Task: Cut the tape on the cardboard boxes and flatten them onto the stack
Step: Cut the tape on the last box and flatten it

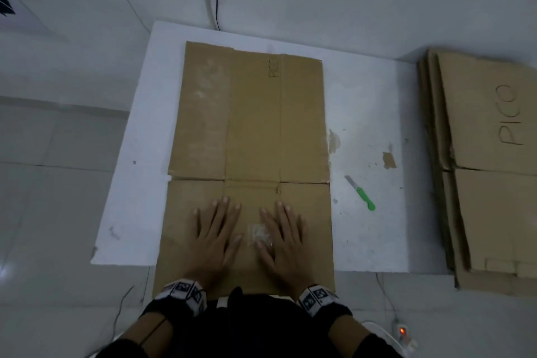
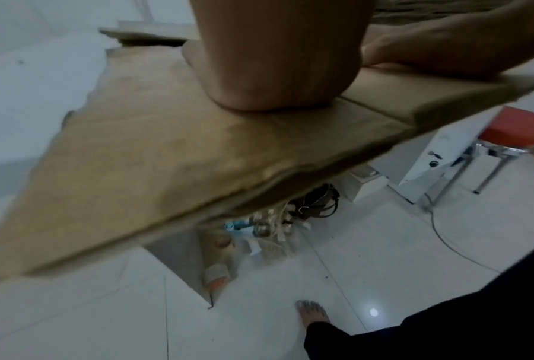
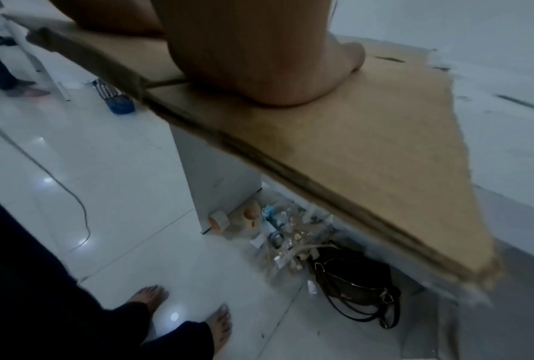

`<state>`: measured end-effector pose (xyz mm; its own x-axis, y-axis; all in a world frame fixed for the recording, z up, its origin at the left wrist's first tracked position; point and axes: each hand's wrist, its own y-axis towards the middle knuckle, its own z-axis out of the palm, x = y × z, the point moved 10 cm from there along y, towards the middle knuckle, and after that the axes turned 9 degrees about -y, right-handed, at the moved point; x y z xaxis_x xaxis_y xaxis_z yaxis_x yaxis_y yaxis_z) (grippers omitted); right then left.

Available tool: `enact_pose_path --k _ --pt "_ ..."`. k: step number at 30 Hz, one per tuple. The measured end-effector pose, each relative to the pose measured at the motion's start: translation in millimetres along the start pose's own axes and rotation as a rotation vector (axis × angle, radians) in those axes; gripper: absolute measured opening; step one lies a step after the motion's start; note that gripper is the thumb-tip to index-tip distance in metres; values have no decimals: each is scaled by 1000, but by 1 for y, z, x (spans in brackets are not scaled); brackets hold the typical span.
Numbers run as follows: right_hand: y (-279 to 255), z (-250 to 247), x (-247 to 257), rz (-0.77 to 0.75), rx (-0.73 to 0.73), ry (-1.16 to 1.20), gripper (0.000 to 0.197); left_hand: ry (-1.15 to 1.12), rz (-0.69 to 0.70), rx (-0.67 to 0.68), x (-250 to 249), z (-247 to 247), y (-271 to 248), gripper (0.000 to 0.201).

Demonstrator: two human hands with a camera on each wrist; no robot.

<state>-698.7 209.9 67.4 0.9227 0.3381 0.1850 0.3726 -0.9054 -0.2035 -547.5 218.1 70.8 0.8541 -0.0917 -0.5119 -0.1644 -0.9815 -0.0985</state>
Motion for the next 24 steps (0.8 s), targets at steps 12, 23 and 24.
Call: enact_pose_path --k 12,23,24 --pt "9 4 -5 -7 -10 -43 68 55 -28 56 4 -2 9 63" --pt "135 -39 -42 112 -76 -30 74 55 -47 -2 22 -28 129 62" --pt "148 -40 -47 121 -65 -33 75 54 -54 8 27 -29 143 63"
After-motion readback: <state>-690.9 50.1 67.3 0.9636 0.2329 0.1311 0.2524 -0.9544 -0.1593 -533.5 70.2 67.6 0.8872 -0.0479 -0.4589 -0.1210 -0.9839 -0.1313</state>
